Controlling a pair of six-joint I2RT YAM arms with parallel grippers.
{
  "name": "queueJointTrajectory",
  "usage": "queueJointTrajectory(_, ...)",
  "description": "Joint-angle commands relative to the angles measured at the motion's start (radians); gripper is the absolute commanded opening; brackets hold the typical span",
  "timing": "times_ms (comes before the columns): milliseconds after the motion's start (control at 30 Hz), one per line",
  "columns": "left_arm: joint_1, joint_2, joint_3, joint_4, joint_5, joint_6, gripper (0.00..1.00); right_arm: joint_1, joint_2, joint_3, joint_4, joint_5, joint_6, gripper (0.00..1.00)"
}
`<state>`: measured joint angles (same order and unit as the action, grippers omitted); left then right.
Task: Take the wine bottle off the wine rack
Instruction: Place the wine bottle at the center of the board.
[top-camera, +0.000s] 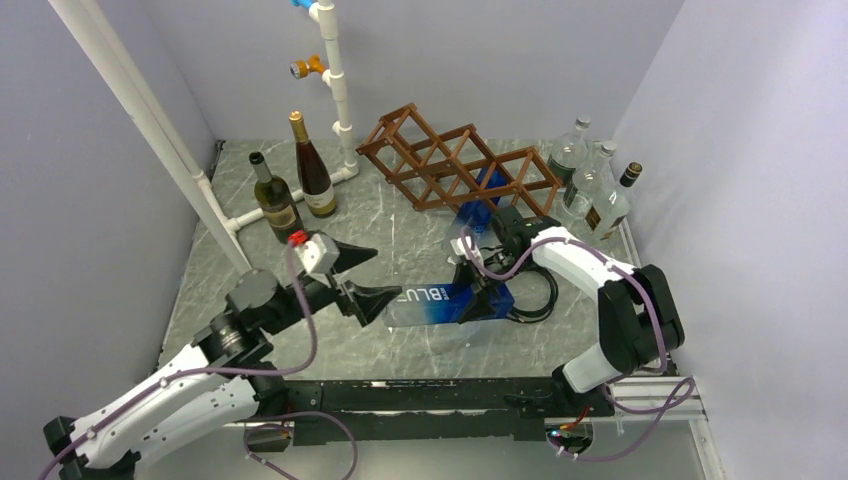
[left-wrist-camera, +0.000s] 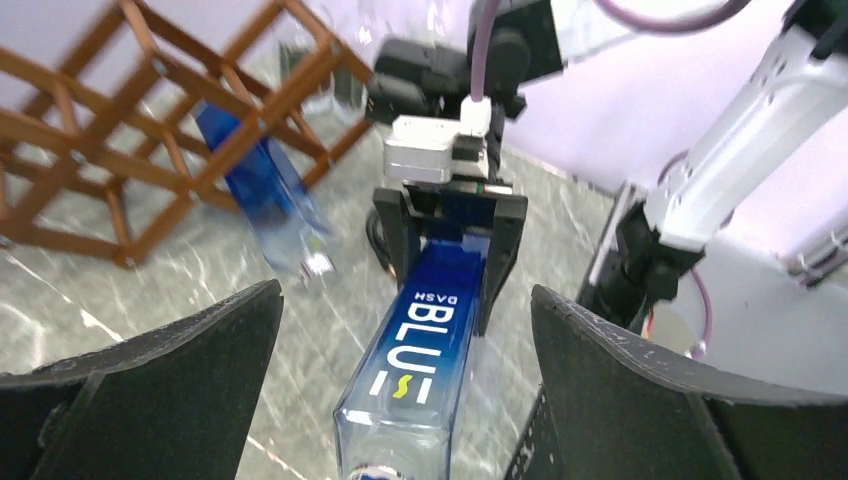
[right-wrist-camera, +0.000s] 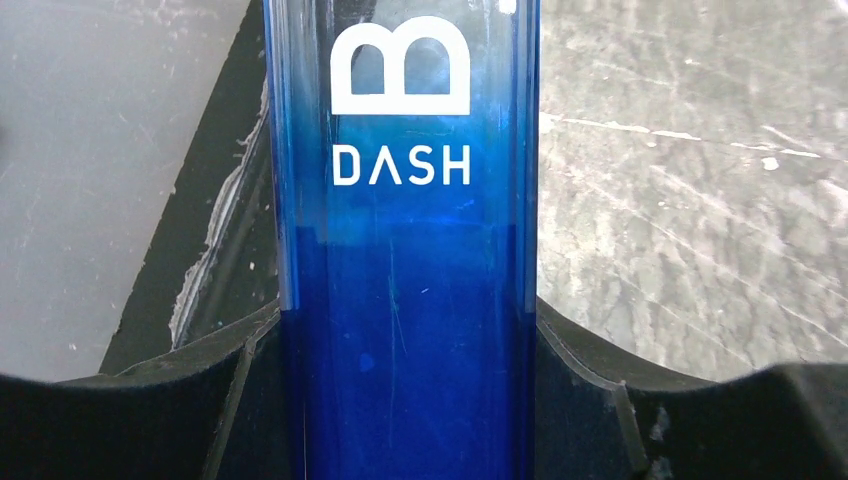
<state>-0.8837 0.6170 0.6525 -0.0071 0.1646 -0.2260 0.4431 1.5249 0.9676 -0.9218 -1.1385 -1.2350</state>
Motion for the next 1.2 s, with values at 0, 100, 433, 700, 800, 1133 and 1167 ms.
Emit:
queueJointTrajectory(0,0.005,-0.104,-0.045,0.140,-0.102,0.015,1.00,-0.051,-0.098,0.022,-0.008,-0.229,0.017,0.00)
queueJointTrajectory(100,0.003,-0.147,-0.095,0.187,-0.129,0.004,1.00,-0.090,-0.126,0.011,0.016,-0.272,0.050,0.00)
queueJointTrajectory(433,0.005,-0.158,-0.249,0.450,-0.105,-0.058,1.00,-0.246,-0.281,-0.148,0.529,-0.474,0.565,0.00)
queueJointTrajectory(700,0.003,-0.029,-0.301,0.652,-0.040,-0.110,0.99,-0.261,-0.296,-0.156,0.525,-0.474,0.561,0.00)
queueJointTrajectory(800,0.005,0.053,-0.318,0.755,-0.016,-0.133,0.99,-0.261,-0.300,-0.157,0.529,-0.478,0.563,0.00)
queueJointTrajectory(1133,0.005,0.279,-0.323,0.999,0.028,-0.112,0.99,-0.263,-0.306,-0.164,0.530,-0.484,0.559,0.00)
queueJointTrajectory(1167,0.004,0.293,-0.321,1.023,0.030,-0.112,1.00,-0.263,-0.306,-0.164,0.529,-0.485,0.557,0.00)
